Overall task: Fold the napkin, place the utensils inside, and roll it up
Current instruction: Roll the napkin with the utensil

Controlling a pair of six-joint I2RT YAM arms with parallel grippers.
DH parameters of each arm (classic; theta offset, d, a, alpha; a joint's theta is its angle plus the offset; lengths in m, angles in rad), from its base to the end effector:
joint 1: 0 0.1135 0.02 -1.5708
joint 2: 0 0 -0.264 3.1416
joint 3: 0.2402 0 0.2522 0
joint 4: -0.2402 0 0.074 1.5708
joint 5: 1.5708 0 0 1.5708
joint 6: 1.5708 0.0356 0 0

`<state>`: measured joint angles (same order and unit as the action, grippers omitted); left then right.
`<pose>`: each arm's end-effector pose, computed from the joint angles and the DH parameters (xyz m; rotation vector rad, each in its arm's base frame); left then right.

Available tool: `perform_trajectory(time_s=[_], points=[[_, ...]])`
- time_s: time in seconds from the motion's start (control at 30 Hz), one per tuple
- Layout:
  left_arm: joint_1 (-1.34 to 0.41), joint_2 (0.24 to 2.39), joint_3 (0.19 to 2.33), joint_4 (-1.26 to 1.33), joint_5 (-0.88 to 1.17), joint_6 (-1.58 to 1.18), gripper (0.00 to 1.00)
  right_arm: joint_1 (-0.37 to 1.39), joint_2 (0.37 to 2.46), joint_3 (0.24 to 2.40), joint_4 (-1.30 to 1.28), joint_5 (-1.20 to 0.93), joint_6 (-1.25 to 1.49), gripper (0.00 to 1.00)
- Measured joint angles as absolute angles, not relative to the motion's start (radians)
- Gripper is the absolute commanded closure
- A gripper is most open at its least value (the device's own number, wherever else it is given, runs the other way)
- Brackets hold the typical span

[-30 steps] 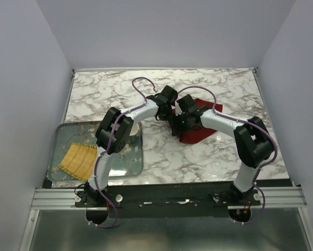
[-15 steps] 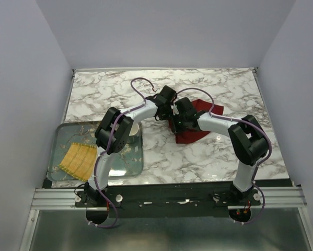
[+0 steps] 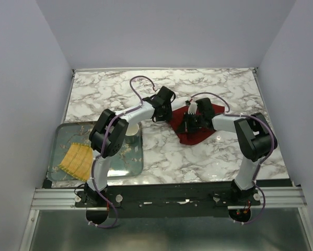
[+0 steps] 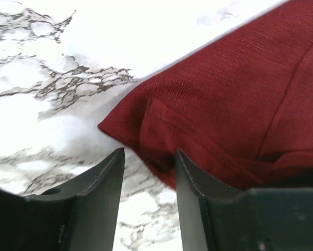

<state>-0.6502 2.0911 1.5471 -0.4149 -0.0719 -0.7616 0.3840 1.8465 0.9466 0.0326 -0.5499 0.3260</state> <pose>0.3636 -0.2733 0.1775 -0.1737 2.5872 -0.4603 0.3256 0.1516 0.1334 -0.3306 2.4872 0.9785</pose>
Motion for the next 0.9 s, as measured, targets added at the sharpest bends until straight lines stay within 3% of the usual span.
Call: perform_trajectory(time_s=[0.17, 0.53, 0.63, 0.9], points=[[-0.659, 1.989, 1.487, -0.418, -0.08, -0.706, 0.44, 0.299, 1.905, 0.949, 0.055, -0.737, 0.351, 0.99], [-0.67, 1.872, 1.235, -0.228, 0.106, -0.764, 0.65, 0.207, 2.008, 0.981, 0.046, -0.957, 0.396, 0.97], [-0.67, 1.899, 1.226, -0.156, 0.166, -0.799, 0.74, 0.204, 2.011, 0.997, 0.012, -0.957, 0.394, 0.97], [-0.67, 1.971, 1.268, -0.081, 0.21, -0.839, 0.85, 0.203, 2.018, 1.02, -0.035, -0.957, 0.385, 0.97]])
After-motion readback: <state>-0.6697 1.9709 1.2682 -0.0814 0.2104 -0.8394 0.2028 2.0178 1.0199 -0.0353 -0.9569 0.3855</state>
